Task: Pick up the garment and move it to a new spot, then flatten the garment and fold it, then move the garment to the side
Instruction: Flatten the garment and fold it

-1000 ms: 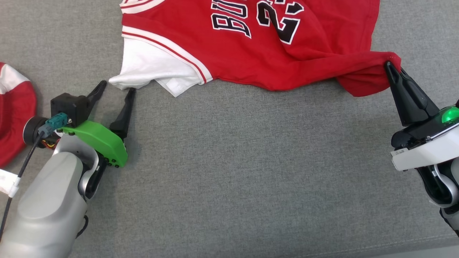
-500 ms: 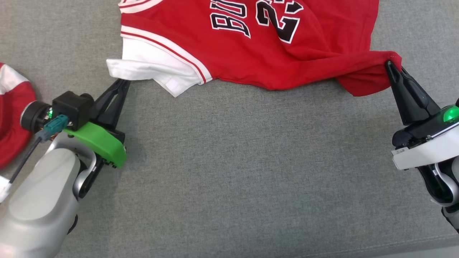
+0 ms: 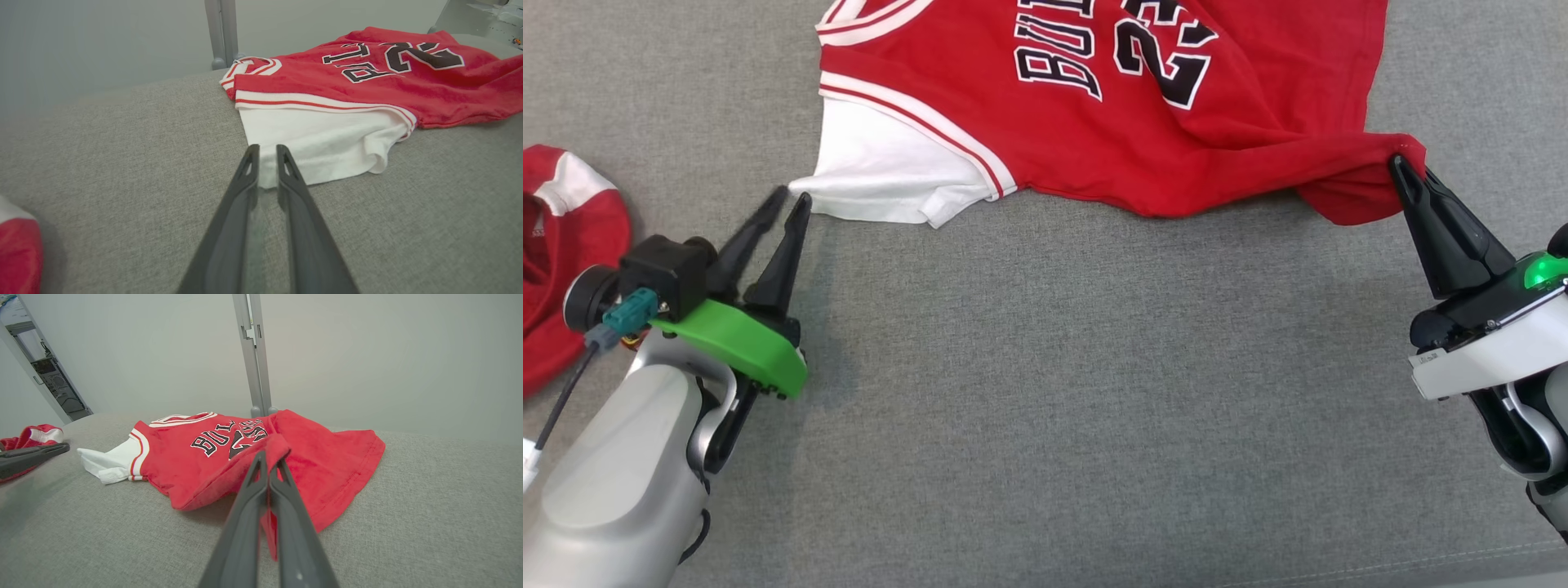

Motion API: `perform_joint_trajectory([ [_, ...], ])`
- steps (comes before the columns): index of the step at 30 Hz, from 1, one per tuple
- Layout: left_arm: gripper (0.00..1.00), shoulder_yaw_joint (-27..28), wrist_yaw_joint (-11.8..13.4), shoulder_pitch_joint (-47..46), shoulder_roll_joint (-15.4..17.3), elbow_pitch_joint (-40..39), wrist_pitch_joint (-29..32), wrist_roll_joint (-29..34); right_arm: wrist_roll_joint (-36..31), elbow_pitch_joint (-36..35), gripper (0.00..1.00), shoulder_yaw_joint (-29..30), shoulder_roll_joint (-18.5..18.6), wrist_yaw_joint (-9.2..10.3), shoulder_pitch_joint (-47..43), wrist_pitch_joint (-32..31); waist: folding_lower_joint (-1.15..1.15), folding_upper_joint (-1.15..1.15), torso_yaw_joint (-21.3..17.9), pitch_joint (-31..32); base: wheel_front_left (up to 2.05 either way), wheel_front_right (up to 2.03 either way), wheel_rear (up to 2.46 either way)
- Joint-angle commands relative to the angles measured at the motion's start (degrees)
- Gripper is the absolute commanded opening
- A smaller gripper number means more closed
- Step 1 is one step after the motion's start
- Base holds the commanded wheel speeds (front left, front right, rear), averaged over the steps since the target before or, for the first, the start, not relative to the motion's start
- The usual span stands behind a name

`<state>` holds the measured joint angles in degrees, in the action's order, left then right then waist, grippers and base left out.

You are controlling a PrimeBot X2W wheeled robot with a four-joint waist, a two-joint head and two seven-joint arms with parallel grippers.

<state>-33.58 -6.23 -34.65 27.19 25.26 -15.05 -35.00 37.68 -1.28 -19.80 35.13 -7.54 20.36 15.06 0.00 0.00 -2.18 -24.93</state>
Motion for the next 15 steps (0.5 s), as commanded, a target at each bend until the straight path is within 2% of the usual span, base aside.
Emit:
perform_joint_trajectory([
  [1,1.0,0.7,0.6,-0.9,-0.7,0.6,-0.2,-0.5,-0.2,-0.1,0.0,-0.1,0.4,0.1,0.5,0.2,0.0,0.0,-0.3,-0.5,0.0,0.0,0.0],
  [11,1.0,-0.3,-0.2,-5.1,-2.5,6.6,0.2,-0.5,0.3,-0.4,0.0,-0.1,0.9,0.1,1.7,0.2,0.0,0.0,-1.0,-2.8,0.0,0.0,0.0],
  [12,0.43,-0.5,-0.3,-5.5,-2.6,6.9,0.1,-0.3,0.3,-0.4,0.0,-0.1,1.0,0.1,1.8,0.2,0.0,0.0,-1.0,-3.0,0.0,0.0,0.0],
  [13,0.0,-0.7,-0.3,-5.8,-2.7,7.3,0.1,-0.3,0.3,-0.3,0.0,0.0,1.1,0.1,1.9,0.2,0.0,0.0,-1.1,-3.1,0.0,0.0,0.0],
  [15,0.0,-1.5,-0.7,-5.9,-2.8,8.0,0.1,-0.2,0.4,-0.3,0.0,0.2,1.2,0.1,1.9,0.2,0.0,0.0,-1.0,-3.2,0.0,0.0,0.0],
])
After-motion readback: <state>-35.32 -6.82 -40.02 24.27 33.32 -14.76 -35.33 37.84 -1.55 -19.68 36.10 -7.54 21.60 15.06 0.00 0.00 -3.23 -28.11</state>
